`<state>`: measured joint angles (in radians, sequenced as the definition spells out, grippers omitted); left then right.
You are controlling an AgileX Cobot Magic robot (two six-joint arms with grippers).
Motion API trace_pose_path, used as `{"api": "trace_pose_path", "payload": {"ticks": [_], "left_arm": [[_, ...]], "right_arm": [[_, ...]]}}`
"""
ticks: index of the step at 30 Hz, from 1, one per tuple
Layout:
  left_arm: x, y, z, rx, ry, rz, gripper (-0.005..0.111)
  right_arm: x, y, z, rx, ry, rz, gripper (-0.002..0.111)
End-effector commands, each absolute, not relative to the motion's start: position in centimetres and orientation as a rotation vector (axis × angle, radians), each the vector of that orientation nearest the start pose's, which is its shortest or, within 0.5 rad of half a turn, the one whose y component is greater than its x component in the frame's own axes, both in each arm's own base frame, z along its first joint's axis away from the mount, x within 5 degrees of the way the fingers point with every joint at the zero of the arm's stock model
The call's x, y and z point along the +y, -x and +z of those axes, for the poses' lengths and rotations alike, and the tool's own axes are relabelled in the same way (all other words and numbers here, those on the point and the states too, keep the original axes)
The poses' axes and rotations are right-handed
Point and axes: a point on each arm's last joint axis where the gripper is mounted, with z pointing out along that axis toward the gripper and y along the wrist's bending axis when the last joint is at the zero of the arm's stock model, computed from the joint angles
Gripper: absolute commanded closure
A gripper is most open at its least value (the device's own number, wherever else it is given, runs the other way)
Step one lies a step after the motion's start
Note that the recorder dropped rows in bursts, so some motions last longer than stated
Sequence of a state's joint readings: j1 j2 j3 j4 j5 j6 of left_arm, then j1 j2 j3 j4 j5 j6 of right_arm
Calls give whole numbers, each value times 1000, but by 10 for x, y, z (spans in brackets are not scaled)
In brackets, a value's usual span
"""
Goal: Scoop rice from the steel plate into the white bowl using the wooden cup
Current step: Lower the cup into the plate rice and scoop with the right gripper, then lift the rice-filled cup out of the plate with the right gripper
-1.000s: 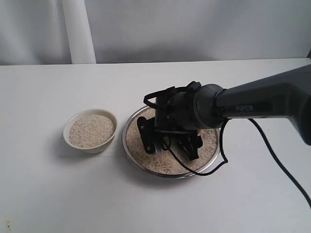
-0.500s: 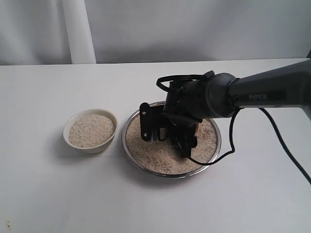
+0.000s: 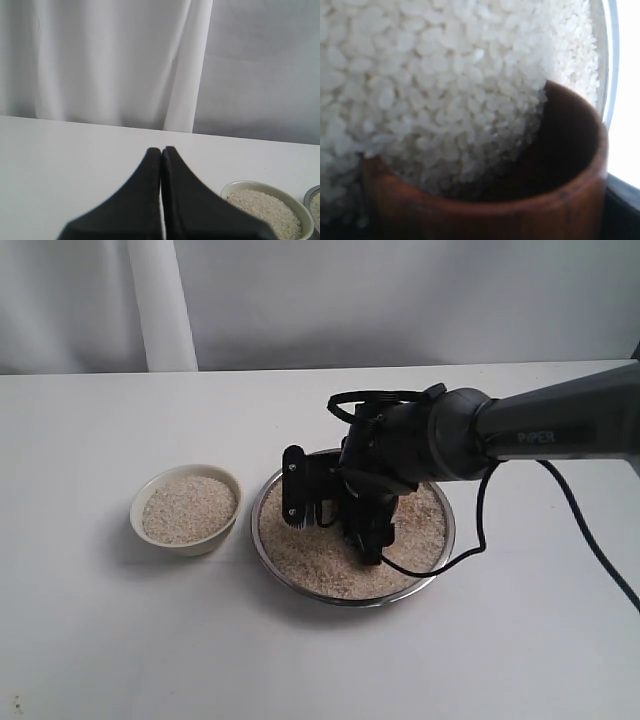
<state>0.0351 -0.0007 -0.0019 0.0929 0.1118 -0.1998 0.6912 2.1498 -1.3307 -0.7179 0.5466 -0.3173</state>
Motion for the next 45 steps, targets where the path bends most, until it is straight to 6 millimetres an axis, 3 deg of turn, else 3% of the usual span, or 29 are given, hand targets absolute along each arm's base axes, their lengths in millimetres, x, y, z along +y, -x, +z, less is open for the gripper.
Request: {"api": "trace_pose_path", "payload": {"ticks": [1,4,8,14,20,30,36,45], "left_arm": [[3,-56,203,1588,125,-60,107],[3,-56,203,1588,125,-60,107],[3,-56,203,1588,125,-60,107],[3,-56,203,1588,125,-60,107],[3,-56,203,1588,125,-60,107],[3,-56,203,1588,125,-60,107],[3,-56,203,1588,125,-60,107],[3,-56,203,1588,125,-60,107]], "right_arm": [[245,-333,75,2076,1909,-424,108],[233,-331,76,2104,1854,-381,108],[207,-324,85,2080,1629,-180,108],[191,-328,90,2084,1374,-22,108],[186,-328,102,2012,1247,54,108],[185,-329,179,1790,1102,71,108],[183,-323,211,1712,1062,67,108],[185,-321,219,1682,1064,68,108]]}}
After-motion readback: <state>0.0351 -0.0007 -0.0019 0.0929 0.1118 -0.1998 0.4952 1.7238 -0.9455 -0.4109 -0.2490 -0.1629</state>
